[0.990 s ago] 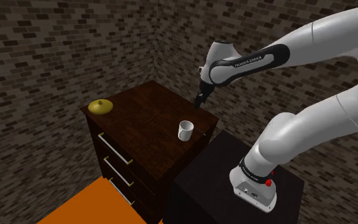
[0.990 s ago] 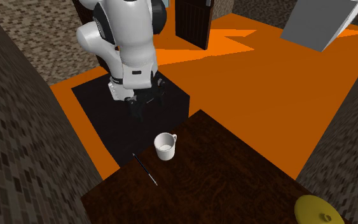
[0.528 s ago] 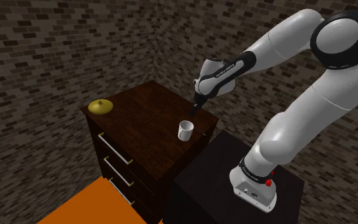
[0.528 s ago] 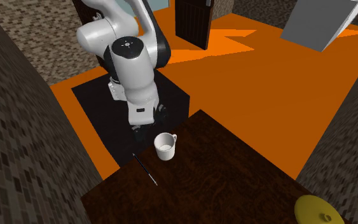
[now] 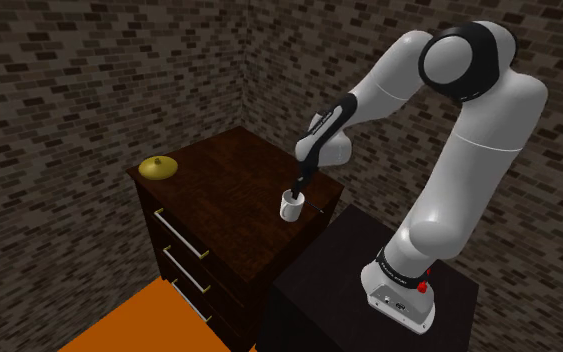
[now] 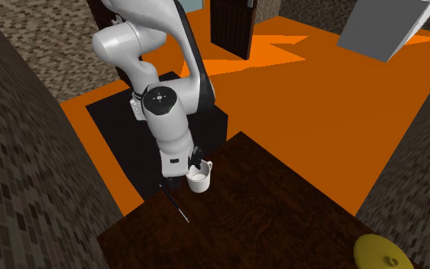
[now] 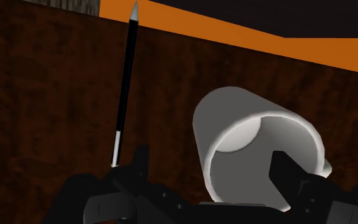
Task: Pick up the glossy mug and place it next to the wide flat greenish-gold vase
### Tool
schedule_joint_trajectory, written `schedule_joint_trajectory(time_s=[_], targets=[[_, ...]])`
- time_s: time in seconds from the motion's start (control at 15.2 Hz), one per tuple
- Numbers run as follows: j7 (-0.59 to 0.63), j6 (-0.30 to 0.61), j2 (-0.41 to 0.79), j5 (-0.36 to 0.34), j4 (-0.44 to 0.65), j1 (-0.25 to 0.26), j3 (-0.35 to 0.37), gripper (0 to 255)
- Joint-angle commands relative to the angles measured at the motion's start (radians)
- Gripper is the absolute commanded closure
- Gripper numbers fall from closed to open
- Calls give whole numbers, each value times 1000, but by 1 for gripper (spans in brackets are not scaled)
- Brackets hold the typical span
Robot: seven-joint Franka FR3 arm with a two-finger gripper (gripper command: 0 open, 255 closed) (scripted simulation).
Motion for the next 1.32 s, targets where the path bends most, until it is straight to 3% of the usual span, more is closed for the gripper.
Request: schedule_joint_trajectory(time_s=[0.0,0.26,0.73,0.79,1.25], targets=[[-38,32,46,53,11,-9,23,0],[-91,78,109,124,27,-35,67,0],[-91,77,109,123,26,-36,67,0],[-91,77,109,123,26,-36,67,255],[-91,77,109,123,26,-36,67,255]])
